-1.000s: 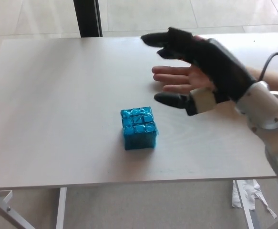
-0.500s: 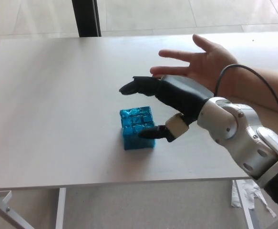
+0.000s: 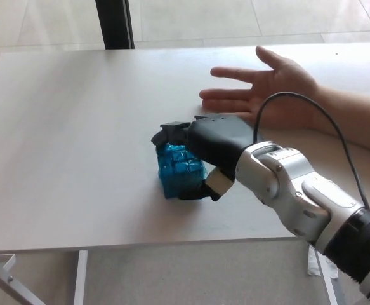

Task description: The robot uses its right hand to pick up a cube kept in the middle of the desk infront of it and hands it to a person

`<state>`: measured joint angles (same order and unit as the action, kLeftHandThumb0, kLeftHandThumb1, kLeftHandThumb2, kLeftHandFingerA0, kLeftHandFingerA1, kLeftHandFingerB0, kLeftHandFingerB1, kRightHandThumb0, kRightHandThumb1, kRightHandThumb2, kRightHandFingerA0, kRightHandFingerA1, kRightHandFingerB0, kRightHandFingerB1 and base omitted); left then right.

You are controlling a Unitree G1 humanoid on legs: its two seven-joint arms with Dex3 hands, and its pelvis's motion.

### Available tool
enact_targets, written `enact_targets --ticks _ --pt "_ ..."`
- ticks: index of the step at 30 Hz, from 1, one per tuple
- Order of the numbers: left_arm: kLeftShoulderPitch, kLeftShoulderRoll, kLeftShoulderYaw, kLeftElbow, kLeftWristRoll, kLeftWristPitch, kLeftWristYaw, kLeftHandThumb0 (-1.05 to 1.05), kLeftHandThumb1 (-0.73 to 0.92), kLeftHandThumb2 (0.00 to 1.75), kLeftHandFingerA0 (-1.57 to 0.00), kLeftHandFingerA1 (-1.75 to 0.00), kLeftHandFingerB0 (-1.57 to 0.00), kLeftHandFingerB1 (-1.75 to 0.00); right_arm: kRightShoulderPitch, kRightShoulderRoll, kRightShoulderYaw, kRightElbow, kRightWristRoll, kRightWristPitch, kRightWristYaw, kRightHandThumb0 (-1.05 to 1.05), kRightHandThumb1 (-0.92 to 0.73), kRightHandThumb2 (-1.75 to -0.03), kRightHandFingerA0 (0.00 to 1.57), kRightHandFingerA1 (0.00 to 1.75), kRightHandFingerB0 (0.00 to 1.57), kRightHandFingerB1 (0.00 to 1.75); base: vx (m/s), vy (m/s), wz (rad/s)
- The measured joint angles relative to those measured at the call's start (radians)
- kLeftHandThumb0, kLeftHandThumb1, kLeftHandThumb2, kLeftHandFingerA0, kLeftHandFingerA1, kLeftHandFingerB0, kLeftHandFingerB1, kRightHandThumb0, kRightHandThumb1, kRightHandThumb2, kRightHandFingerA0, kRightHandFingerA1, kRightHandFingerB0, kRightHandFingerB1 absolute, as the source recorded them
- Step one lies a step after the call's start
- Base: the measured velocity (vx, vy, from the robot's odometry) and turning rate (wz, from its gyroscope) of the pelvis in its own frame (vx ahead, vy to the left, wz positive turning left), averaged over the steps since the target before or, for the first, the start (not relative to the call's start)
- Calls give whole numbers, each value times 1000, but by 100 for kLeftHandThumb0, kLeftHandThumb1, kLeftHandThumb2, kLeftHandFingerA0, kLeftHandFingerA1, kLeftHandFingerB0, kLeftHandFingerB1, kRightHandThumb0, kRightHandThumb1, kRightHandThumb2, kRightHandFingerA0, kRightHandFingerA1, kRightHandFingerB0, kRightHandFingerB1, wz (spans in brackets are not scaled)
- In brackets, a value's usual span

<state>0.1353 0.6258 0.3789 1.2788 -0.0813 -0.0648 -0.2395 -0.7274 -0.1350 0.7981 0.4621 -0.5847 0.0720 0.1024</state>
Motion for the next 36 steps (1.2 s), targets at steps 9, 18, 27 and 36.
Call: enact_targets --ticks 9,18,27,36 --pt "10 -4 -21 1 0 -15 0 -76 71 62 -43 -57 -43 -42 33 64 43 47 -118 24 -102 -61 -57 -61 72 148 26 48 0 0 0" --pt "30 -14 -42 21 1 -23 6 -73 72 62 -48 -55 -45 -41 123 72 17 81 -167 -27 -280 -28 -64 -72 89 170 86 67 0 0 0" --pt "43 -16 -42 26 -1 -35 7 -73 74 63 -42 -53 -44 -40 186 72 9 87 -193 -60 -412 -38 -60 -66 92 175 85 111 0 0 0" --pt "43 -16 -47 26 -1 -36 6 -75 61 102 -37 -61 -30 -50 232 96 -34 115 -195 -106 -538 -37 -52 -79 93 175 86 102 0 0 0"
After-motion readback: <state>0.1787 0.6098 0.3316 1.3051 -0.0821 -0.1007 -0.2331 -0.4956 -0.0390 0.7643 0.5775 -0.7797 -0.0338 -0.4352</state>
